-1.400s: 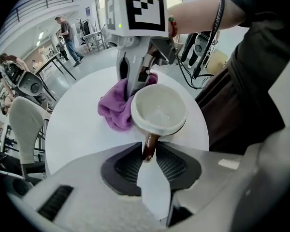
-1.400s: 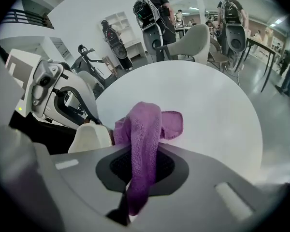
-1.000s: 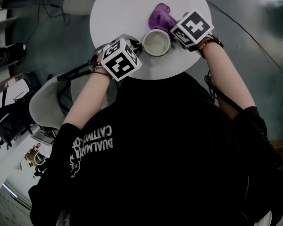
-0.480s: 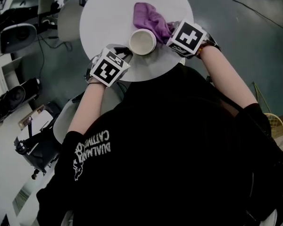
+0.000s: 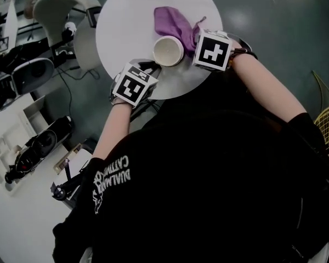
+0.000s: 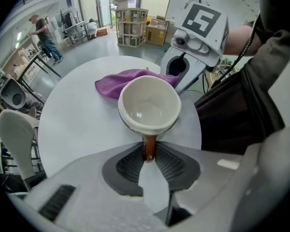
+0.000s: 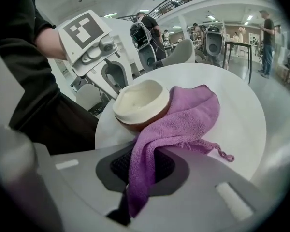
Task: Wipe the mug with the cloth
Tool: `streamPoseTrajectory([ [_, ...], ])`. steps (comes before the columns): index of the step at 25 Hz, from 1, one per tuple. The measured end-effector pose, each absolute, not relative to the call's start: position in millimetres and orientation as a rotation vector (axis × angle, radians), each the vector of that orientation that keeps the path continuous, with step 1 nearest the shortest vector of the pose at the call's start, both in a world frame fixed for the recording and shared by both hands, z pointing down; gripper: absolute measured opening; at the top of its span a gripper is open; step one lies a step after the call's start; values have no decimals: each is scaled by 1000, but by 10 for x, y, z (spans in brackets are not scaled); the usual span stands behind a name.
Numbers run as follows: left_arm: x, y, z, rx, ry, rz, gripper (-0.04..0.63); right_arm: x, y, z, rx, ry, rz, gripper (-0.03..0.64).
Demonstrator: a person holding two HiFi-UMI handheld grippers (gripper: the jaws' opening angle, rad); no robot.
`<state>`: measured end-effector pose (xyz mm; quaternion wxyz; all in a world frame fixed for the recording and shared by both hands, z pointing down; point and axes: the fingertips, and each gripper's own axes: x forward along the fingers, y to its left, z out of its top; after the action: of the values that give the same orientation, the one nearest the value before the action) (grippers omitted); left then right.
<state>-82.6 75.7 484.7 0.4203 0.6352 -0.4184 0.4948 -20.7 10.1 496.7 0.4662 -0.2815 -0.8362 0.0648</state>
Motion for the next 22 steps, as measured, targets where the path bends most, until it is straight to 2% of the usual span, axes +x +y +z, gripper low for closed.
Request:
streamPoseTrajectory([
  [22,-640,845,4836,1682,-817,1240,71,-162,457,4861,-229,-2260,432,38],
])
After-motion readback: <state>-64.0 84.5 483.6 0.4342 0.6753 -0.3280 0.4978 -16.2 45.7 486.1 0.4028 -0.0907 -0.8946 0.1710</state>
